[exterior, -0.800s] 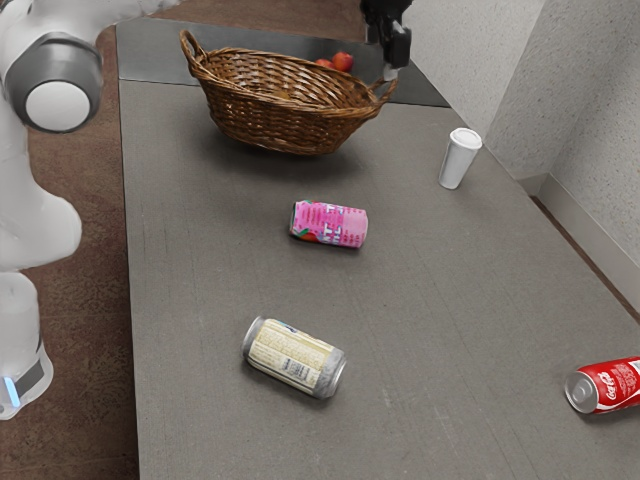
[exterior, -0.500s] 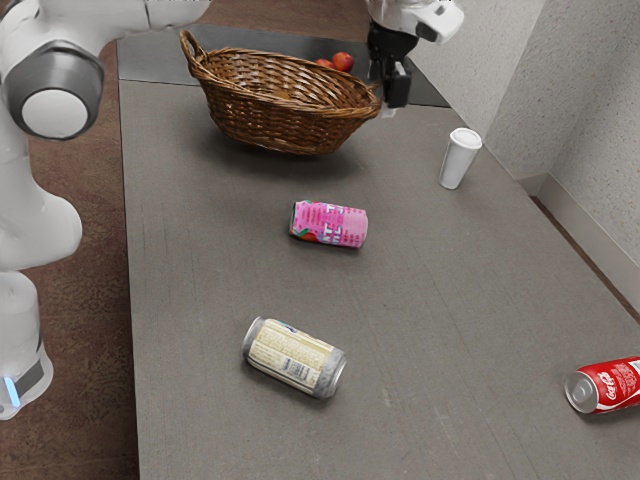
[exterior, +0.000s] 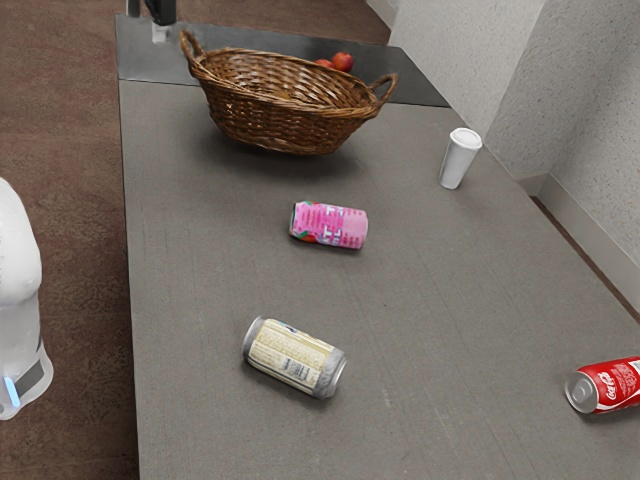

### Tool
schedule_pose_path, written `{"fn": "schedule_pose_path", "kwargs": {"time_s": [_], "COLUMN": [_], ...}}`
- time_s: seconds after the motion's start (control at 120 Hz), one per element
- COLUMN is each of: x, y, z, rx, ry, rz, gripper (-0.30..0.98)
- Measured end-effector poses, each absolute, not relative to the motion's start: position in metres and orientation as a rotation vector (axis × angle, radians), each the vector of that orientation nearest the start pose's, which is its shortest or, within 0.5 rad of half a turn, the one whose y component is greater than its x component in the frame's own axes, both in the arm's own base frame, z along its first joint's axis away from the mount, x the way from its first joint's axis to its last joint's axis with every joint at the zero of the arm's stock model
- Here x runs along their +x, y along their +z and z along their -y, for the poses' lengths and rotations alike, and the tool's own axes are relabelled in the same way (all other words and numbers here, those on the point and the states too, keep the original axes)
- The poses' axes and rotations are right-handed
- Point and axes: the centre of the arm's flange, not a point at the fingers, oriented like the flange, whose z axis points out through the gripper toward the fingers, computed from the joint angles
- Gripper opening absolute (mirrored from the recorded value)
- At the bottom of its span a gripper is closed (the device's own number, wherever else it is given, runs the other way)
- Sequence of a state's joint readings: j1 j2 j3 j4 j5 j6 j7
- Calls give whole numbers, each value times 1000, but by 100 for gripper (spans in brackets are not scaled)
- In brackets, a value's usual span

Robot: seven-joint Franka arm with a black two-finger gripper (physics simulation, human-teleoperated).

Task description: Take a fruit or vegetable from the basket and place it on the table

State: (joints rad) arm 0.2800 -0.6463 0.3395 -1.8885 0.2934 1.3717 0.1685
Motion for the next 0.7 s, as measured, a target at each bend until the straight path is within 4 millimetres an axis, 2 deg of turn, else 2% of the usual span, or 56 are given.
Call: {"fn": "schedule_pose_path", "kwargs": {"time_s": [0.092, 0.2, 0.233, 0.275, 0.317, 0.383, 0.5, 0.633, 0.7], "x": [216, 217, 216, 220, 235, 266, 312, 335, 339], "y": [715, 694, 697, 710, 716, 711, 691, 651, 645], "z": [-308, -356, -364, -370, -385, -406, -421, -443, -459], "rx": [-2880, -2865, -2851, -2840, -2865, -2921, -2997, -3068, -3072], "ry": [-25, -47, -75, -143, -219, -291, -330, -303, -324], "rz": [780, 790, 788, 763, 713, 629, 513, 468, 468], "gripper": [67, 67, 67, 67, 67, 67, 67, 67, 67]}}
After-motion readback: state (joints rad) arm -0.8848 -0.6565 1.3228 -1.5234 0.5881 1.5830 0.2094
